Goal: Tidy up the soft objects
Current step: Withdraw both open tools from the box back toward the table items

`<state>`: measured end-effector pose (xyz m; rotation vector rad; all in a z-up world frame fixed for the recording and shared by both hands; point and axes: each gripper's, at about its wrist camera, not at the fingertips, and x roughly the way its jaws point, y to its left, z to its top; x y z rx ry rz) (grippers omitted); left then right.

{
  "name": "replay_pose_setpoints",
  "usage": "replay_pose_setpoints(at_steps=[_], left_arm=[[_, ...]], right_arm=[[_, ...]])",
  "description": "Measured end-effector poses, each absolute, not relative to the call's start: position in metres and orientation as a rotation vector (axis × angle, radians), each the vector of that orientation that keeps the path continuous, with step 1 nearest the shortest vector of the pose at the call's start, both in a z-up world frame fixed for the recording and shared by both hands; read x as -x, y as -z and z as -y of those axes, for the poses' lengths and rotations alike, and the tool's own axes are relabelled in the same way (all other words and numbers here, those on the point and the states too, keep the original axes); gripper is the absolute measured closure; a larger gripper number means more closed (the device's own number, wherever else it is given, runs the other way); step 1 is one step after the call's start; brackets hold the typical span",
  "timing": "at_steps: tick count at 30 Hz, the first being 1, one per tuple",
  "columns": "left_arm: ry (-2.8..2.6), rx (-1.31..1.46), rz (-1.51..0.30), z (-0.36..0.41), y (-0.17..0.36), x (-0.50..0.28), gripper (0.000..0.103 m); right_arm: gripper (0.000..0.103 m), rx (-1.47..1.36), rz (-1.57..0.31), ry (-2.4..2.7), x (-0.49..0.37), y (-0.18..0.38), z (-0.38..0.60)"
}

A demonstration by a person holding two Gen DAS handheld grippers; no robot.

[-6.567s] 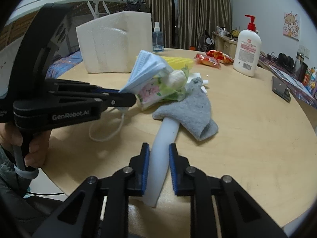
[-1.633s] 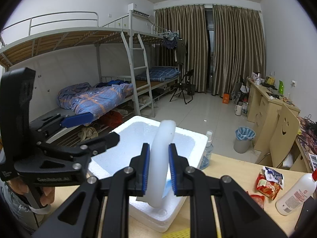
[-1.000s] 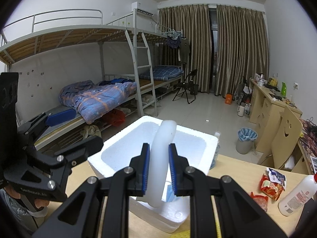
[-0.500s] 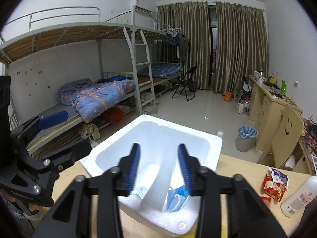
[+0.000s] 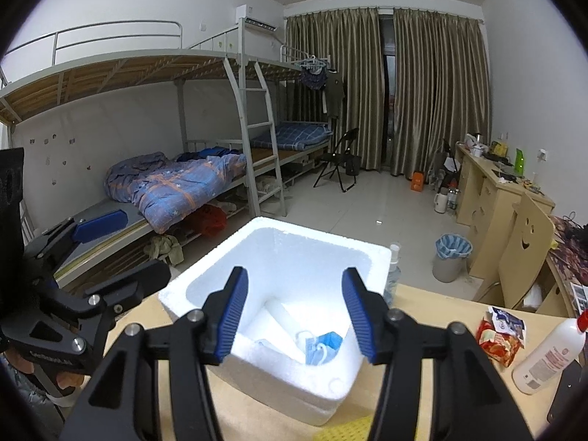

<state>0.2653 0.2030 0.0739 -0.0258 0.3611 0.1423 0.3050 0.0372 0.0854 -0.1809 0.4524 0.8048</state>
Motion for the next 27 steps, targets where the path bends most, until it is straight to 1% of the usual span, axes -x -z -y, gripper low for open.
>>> replay_pose_setpoints(at_steps=[5, 9, 11, 17, 21, 24, 27], left_arm=[[-0.124, 0.024, -0.353, -0.189, -0.082, -0.253, 0.0], [-0.111, 0.021, -0.342, -0.177, -0.087, -0.241, 0.0], [-0.103, 0.02, -0.336, -0.17, -0.089, -0.234, 0.0], [-0.078, 0.017, -0.317, -0.147, -0.098, -0.211, 0.0], [-0.059, 0.014, -0.302, -0.131, -0.103, -0.194, 0.0], [-0.047, 0.022, -0.29, -0.121, -0.106, -0.183, 0.0], [-0.025, 0.025, -0.278, -0.109, -0.108, -0.17, 0.0]], right_arm=[[0.044, 0.169, -0.428, -0.788, -0.291, -0.095, -0.021], [0.038, 0.155, -0.404, -0.77, -0.278, -0.101, -0.005], [0.037, 0.148, -0.394, -0.763, -0.271, -0.104, 0.002], [0.022, 0.115, -0.348, -0.743, -0.245, -0.111, 0.029], [0.009, 0.099, -0.32, -0.721, -0.234, -0.113, 0.044], [0.005, 0.08, -0.301, -0.705, -0.225, -0.114, 0.059], [0.003, 0.061, -0.284, -0.687, -0.217, -0.115, 0.071]])
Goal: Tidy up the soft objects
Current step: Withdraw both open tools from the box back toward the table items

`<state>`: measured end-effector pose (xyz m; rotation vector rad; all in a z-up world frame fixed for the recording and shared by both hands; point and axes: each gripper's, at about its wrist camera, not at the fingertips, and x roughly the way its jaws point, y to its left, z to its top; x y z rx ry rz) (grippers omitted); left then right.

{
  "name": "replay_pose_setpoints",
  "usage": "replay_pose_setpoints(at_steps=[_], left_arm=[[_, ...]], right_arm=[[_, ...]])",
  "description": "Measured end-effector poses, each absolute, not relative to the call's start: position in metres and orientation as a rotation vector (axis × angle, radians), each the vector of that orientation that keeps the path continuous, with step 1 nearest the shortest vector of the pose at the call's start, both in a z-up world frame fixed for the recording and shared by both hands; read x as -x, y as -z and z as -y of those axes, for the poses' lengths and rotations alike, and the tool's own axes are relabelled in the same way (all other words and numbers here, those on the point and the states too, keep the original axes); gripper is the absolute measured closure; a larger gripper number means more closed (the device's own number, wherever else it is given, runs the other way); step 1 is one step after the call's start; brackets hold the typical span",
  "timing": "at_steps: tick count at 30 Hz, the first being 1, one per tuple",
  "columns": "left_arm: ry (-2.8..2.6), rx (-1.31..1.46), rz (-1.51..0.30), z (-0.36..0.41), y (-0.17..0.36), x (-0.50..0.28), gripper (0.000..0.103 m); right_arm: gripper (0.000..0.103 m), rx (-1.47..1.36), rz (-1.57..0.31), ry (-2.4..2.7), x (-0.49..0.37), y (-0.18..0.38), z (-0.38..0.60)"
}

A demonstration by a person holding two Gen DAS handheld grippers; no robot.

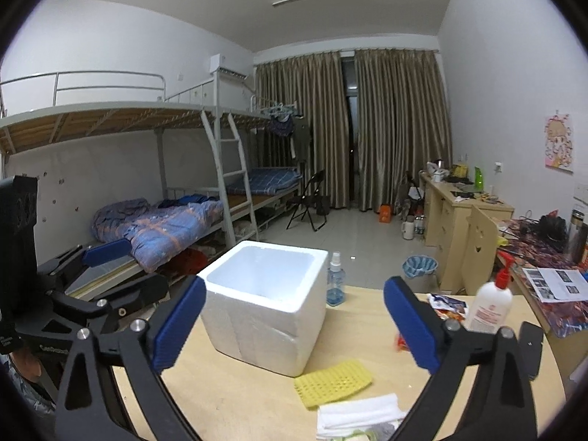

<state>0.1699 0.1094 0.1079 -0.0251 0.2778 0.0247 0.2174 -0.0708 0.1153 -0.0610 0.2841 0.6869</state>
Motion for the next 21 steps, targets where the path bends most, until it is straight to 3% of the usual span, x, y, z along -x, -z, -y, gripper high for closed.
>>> replay_pose_setpoints(at_steps=[21], left_arm=[[0.028, 0.053, -0.182, -0.062, -0.097, -0.1, 0.0]], right_arm=[[0.0, 0.037, -0.255, -0.606, -0.162, -0.085, 0.133]])
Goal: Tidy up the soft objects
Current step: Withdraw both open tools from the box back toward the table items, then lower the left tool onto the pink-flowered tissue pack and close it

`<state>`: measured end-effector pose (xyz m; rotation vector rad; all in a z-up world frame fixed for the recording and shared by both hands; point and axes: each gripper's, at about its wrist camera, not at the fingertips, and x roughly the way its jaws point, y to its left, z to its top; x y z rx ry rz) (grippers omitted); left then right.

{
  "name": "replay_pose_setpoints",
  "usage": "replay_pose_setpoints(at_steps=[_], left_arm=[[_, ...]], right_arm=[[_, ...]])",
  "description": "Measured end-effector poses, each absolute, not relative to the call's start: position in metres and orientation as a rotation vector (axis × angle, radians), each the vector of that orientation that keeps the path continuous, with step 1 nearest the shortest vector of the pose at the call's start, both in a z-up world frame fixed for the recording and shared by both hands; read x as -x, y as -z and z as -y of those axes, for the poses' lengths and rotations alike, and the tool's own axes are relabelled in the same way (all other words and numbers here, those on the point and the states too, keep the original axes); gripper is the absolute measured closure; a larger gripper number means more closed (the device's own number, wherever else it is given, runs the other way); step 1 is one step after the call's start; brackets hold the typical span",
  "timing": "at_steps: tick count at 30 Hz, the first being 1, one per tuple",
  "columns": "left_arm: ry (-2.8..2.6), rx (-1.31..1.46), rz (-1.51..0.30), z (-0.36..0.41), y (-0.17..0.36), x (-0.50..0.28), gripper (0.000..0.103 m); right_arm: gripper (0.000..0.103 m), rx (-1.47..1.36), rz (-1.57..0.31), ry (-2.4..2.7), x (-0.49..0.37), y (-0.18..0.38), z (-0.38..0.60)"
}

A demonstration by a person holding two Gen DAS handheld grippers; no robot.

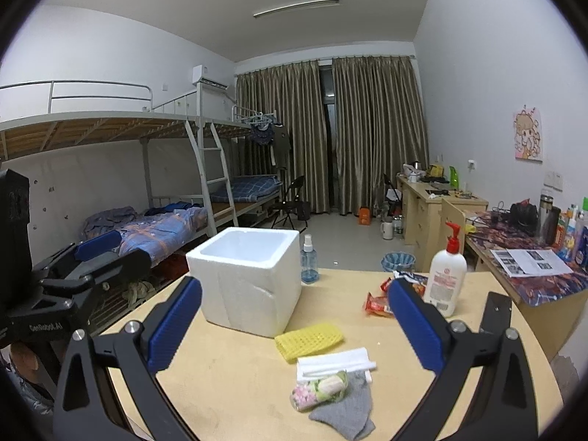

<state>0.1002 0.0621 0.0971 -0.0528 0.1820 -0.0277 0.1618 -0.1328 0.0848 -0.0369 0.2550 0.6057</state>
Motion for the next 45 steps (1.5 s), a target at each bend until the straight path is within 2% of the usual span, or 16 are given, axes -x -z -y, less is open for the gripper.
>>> replay_pose_setpoints(at_steps=[23, 29, 45], left_arm=[[0.111, 0.062, -0.177, -0.041, -0.03, -0.089, 0.0], [0.147, 0.058, -0.223, -0.033, -0.011, -0.097, 0.0], [0.207, 0.028, -0.262, -0.011, 0.015, -0.111, 0.0]], right_arm=[[0.0, 0.062, -0.274, -0.497, -0.139, -0.033, 0.173], [0.0, 0.066, -0.305, -0.472, -0.134, -0.018, 0.178], [0.0, 0.047, -0.353, -0.451, -0.136, 0.008, 0.191]])
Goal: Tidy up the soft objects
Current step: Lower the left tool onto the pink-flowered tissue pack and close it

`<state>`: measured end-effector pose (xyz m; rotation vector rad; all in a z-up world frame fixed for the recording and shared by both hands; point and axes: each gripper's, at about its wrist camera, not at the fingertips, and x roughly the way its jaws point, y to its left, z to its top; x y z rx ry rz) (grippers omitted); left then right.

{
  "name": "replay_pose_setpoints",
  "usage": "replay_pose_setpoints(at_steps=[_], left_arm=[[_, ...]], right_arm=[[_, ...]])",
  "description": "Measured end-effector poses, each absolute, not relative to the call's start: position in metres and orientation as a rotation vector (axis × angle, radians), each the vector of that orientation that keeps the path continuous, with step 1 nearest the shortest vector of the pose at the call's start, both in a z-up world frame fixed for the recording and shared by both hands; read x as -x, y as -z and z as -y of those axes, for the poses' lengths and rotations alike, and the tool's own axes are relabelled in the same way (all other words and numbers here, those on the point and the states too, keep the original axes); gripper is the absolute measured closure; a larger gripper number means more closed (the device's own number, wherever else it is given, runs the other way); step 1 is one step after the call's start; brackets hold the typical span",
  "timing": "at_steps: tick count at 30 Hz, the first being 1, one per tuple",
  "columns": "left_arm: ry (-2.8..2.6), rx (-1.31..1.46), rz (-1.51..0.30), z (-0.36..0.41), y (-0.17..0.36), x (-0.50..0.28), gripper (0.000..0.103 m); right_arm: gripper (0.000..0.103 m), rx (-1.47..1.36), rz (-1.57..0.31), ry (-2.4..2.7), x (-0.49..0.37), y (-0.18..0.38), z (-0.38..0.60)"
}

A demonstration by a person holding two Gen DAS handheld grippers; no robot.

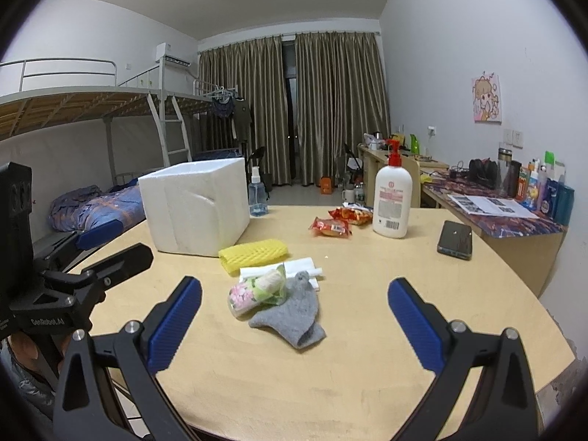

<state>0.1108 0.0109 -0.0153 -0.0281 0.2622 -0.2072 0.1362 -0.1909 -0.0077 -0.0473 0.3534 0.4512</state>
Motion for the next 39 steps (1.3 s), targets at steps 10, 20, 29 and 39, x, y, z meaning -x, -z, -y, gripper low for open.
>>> replay_pose_setpoints(at_steps=[10, 20, 29, 39], left_arm=[[0.244, 0.019, -0.315, -0.002, 0.024, -0.127, 0.0], [0.28, -0.006, -0.41, 0.007, 0.036, -0.15, 0.0], [0.321, 0.0, -0.535, 0.01, 0.047, -0.182, 0.0], [0.351, 0.011, -0.68, 0.023, 0.066, -0.223, 0.027]], right_arm=[[0.0, 0.055, -0.391, -0.446, -0.148, 0.015, 0.195], [0.0, 0.058, -0.467, -0.453, -0.169, 0.03, 0.198], [0.0, 0.056, -0.516, -0.469, -0.186, 0.041, 0.201], [0.0, 0.047, -0.56, -0.494, -0.205, 0.05, 0.204]])
